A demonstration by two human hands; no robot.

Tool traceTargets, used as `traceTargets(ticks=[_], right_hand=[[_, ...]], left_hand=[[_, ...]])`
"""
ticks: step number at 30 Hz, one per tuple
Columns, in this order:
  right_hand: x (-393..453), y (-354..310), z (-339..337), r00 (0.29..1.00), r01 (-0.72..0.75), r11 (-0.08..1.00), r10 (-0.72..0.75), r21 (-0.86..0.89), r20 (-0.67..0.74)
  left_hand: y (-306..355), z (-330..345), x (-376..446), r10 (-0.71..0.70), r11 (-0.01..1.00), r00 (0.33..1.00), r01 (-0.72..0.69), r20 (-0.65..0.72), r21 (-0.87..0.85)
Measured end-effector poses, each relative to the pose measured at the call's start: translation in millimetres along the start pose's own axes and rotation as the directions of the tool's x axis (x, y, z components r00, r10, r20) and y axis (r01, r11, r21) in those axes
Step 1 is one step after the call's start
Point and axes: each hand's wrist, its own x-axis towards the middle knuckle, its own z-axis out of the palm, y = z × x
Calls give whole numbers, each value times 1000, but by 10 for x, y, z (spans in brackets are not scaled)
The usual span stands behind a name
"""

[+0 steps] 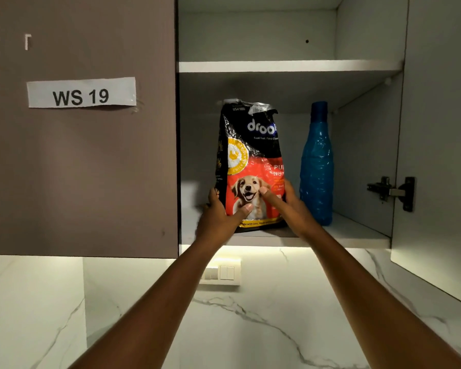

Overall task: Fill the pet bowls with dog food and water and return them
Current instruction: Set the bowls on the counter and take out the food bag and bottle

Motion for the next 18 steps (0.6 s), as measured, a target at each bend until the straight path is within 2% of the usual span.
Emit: traceTargets(ticks=[6, 9, 12, 15, 18], right_hand=[[-418, -132, 116, 986, 85, 996, -86, -12, -143], [-636, -253, 147, 978, 101, 990, -117, -102, -172], [-919, -419, 212, 976, 114, 987, -132, -112, -173], [-1224, -610, 318, 979, 110, 989, -125, -100, -158], [-1521, -749, 432, 989, 9, 993, -27, -117, -149]], left_hand=[[158, -330, -403, 51, 968, 992, -22, 111, -249], [244, -506, -581, 96, 962, 986, -57, 137, -267], [219, -685, -777, 131, 958, 983, -92, 131, -272], [178, -864, -1003, 149, 950, 982, -110, 115, -293], [21, -978, -1227, 130, 931, 970, -48, 205, -361]])
